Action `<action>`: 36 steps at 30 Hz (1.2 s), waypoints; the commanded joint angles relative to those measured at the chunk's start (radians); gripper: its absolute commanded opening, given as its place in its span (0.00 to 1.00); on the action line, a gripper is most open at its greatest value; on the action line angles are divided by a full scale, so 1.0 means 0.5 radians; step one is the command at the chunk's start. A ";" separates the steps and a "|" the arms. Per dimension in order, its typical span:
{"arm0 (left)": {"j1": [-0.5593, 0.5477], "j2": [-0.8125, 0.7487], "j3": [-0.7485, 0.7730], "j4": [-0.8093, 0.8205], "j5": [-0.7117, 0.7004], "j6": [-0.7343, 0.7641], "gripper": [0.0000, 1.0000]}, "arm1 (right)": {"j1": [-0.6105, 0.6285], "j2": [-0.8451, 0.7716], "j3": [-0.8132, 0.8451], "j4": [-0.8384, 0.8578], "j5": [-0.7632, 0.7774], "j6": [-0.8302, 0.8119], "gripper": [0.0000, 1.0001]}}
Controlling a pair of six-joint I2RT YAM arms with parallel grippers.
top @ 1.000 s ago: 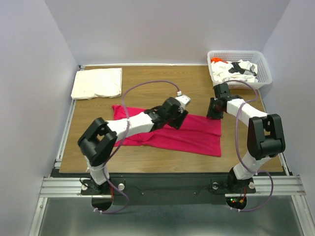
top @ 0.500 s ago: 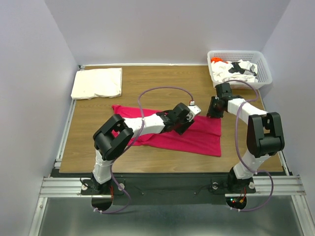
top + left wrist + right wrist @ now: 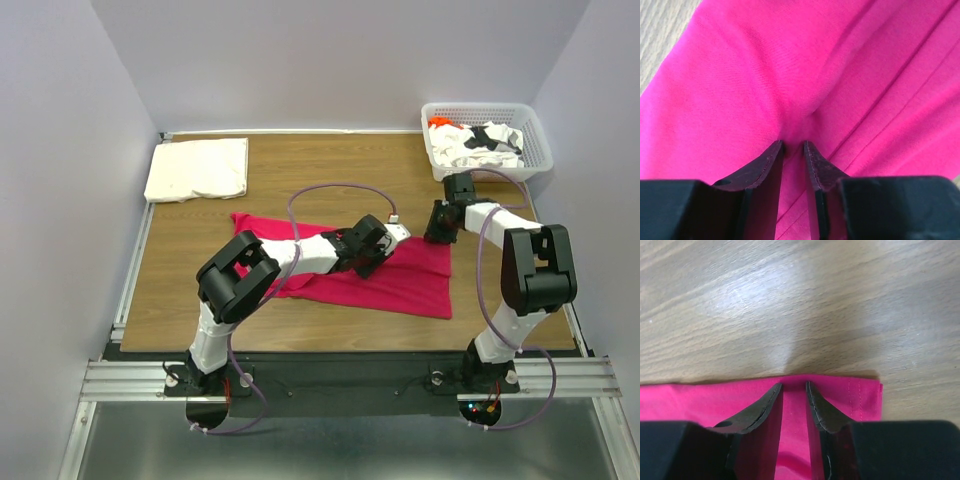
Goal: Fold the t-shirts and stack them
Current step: Fold the tshirt
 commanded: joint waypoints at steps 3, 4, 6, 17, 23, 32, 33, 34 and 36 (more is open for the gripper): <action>-0.013 -0.051 -0.181 -0.138 0.075 -0.013 0.33 | -0.086 0.106 -0.054 0.106 0.111 0.050 0.31; -0.016 -0.061 -0.193 -0.141 0.066 -0.016 0.34 | -0.101 0.112 -0.061 0.109 0.129 0.062 0.31; -0.016 -0.061 -0.211 -0.150 0.014 -0.028 0.34 | -0.132 0.106 -0.073 0.109 0.175 0.096 0.31; -0.016 -0.103 0.006 -0.178 -0.130 -0.258 0.62 | -0.144 -0.258 -0.122 0.103 -0.012 0.007 0.31; -0.004 -0.272 0.178 -0.153 -0.329 -0.387 0.73 | -0.145 -0.510 -0.281 0.060 -0.201 0.013 0.31; 0.281 -0.533 0.000 -0.083 -0.612 -0.669 0.67 | -0.135 -0.676 -0.527 -0.032 -0.374 0.084 0.31; 0.333 -0.542 -0.030 -0.092 -0.628 -0.700 0.64 | -0.138 -0.682 -0.542 -0.038 -0.374 0.084 0.31; 0.385 -0.545 -0.079 -0.101 -0.625 -0.740 0.63 | -0.138 -0.685 -0.570 -0.041 -0.371 0.084 0.31; 0.539 -0.555 -0.128 -0.113 -0.625 -0.765 0.60 | -0.135 -0.685 -0.594 -0.044 -0.340 0.087 0.31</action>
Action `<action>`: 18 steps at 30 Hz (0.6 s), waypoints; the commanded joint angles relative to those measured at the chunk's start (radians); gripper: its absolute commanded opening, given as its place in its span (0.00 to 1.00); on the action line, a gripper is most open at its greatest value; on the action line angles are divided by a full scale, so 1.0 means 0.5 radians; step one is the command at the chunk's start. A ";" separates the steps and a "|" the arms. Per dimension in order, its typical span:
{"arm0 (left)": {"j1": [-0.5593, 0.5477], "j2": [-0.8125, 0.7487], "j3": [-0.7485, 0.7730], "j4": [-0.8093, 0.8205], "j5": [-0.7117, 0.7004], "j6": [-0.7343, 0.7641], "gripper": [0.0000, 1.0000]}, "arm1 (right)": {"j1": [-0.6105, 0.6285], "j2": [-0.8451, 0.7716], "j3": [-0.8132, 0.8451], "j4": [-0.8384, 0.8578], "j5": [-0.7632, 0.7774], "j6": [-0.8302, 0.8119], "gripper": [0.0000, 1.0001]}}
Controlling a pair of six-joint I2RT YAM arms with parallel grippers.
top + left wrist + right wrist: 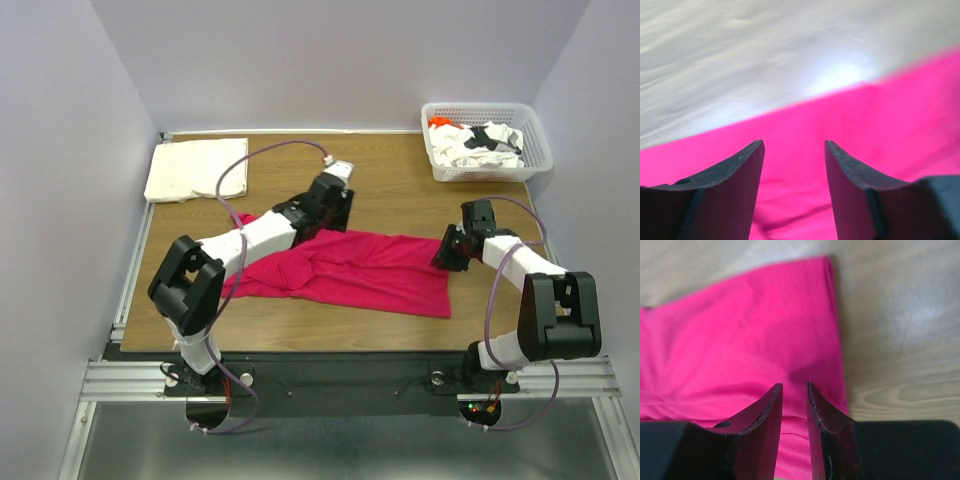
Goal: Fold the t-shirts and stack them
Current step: Fold the tshirt
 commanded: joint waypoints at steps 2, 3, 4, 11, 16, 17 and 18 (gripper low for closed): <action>0.294 -0.048 -0.177 -0.020 -0.161 -0.154 0.59 | -0.004 -0.054 -0.045 -0.028 0.036 0.033 0.31; 0.322 -0.045 -0.195 -0.020 -0.176 -0.160 0.59 | -0.001 -0.050 -0.048 -0.028 0.055 0.037 0.31; 0.343 -0.030 -0.226 -0.020 -0.182 -0.173 0.58 | -0.001 -0.044 -0.051 -0.031 0.076 0.046 0.31; 0.549 0.075 -0.312 -0.100 -0.235 -0.295 0.56 | -0.004 -0.008 -0.076 -0.040 0.202 0.052 0.31; 0.662 0.145 -0.343 -0.140 -0.232 -0.354 0.56 | -0.004 0.011 -0.113 -0.068 0.279 0.061 0.32; 0.665 0.167 -0.340 -0.137 -0.222 -0.360 0.56 | -0.007 0.011 -0.119 -0.071 0.285 0.067 0.32; 0.665 0.179 -0.334 -0.143 -0.222 -0.369 0.56 | -0.007 0.014 -0.125 -0.077 0.291 0.064 0.32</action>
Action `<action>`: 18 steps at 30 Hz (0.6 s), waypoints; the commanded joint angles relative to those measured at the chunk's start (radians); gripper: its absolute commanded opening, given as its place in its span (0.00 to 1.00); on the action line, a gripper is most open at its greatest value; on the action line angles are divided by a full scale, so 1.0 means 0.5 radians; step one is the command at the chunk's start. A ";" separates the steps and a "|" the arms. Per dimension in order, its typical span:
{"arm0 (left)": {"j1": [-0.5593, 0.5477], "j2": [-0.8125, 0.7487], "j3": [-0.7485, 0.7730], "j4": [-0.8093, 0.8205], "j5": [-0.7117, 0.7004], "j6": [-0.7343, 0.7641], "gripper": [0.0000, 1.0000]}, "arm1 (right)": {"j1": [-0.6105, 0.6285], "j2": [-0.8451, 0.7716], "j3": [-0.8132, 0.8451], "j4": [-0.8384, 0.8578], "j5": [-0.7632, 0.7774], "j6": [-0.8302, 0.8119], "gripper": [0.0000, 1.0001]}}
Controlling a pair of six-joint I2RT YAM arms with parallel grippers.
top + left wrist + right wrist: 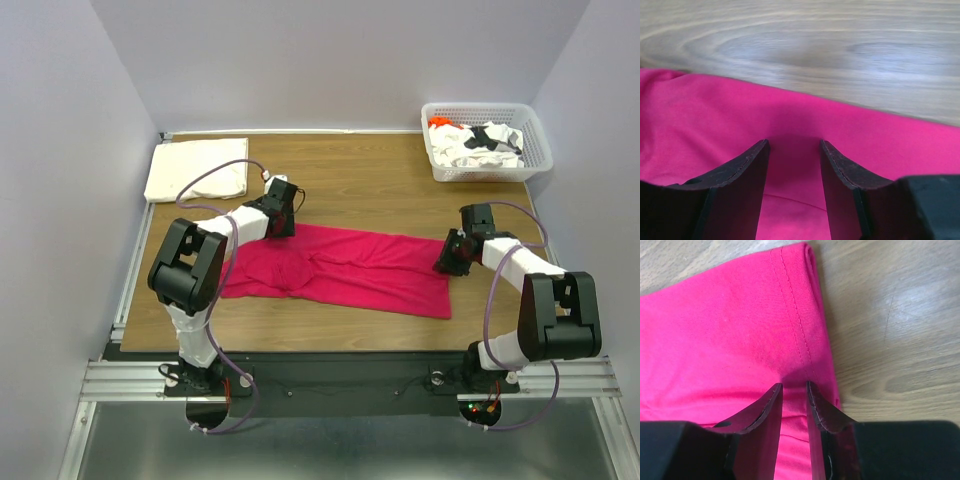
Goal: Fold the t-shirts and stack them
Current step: Fold the tshirt
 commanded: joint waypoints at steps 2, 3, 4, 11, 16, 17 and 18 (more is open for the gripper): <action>0.044 0.055 0.026 -0.057 -0.042 -0.098 0.56 | -0.007 0.022 -0.069 -0.071 0.164 0.032 0.32; 0.048 0.067 0.039 -0.066 -0.042 -0.104 0.56 | -0.007 0.022 -0.072 -0.083 0.165 0.035 0.32; 0.060 0.082 0.069 -0.072 -0.048 -0.105 0.56 | -0.007 0.019 -0.075 -0.092 0.213 0.051 0.32; 0.130 0.187 0.211 -0.097 -0.024 -0.059 0.59 | -0.016 -0.040 -0.063 -0.163 0.361 0.097 0.32; 0.109 -0.015 0.192 -0.029 0.126 -0.016 0.71 | -0.016 -0.138 0.062 -0.184 0.205 -0.010 0.33; 0.100 -0.113 0.183 -0.051 0.129 -0.019 0.72 | -0.016 -0.144 0.087 -0.187 0.150 -0.017 0.33; 0.091 -0.165 0.174 -0.069 0.130 -0.037 0.74 | -0.016 -0.150 0.121 -0.190 0.013 -0.032 0.33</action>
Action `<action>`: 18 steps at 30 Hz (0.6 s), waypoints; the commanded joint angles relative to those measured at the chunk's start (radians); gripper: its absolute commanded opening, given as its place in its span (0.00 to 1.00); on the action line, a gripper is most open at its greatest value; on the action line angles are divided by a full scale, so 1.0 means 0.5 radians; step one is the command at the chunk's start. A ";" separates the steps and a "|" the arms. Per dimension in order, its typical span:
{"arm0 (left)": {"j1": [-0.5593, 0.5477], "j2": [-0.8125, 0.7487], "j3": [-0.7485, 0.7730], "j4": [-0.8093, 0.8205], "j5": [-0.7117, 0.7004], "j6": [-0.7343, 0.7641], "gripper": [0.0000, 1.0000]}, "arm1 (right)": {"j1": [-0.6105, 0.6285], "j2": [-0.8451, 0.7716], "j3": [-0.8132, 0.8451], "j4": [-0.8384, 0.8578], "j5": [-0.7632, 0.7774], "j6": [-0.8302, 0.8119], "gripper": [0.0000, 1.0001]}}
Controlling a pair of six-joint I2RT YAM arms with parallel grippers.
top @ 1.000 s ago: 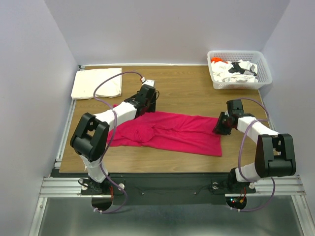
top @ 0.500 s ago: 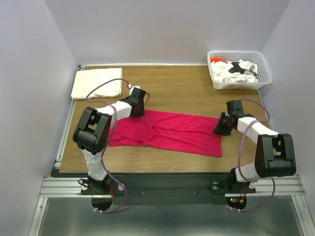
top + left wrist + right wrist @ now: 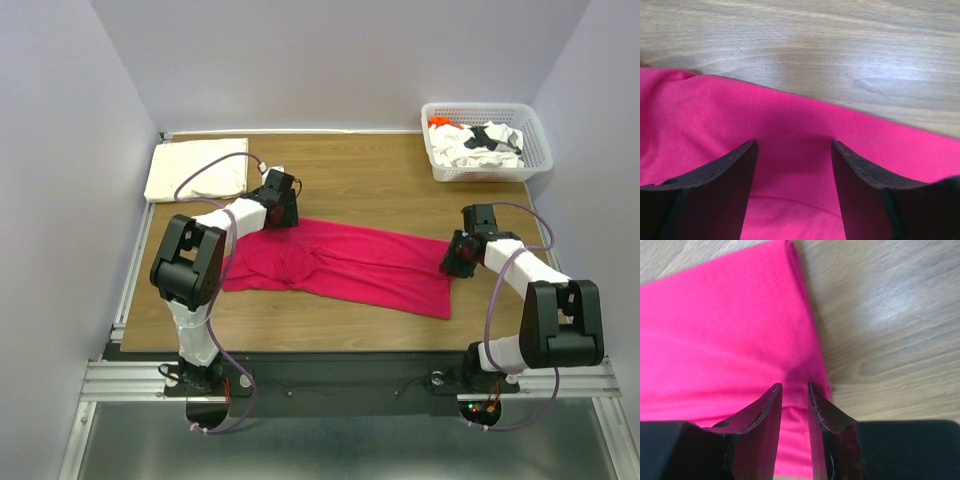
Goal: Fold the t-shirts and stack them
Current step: Fold the tshirt
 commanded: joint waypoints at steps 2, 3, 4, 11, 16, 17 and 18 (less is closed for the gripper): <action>-0.035 -0.445 -0.040 -0.098 0.023 -0.028 0.75 | 0.009 -0.110 0.164 -0.083 -0.244 -0.079 0.33; -0.039 -0.501 -0.065 -0.126 -0.007 -0.058 0.76 | 0.030 -0.131 0.177 -0.086 -0.277 -0.076 0.33; -0.039 -0.553 -0.096 -0.154 -0.026 -0.089 0.76 | 0.049 -0.150 0.192 -0.089 -0.290 -0.063 0.33; -0.036 -0.924 -0.475 -0.467 -0.216 -0.399 0.76 | 0.245 -0.202 0.278 -0.147 -0.489 -0.082 0.33; -0.032 -0.971 -0.715 -0.399 -0.204 -0.476 0.70 | 0.270 -0.101 0.125 -0.120 -0.707 -0.054 0.33; -0.032 -0.971 -0.734 -0.384 -0.204 -0.482 0.69 | 0.270 -0.101 0.103 -0.114 -0.701 -0.054 0.33; -0.032 -0.968 -0.749 -0.375 -0.201 -0.485 0.69 | 0.270 -0.095 0.082 -0.107 -0.701 -0.060 0.33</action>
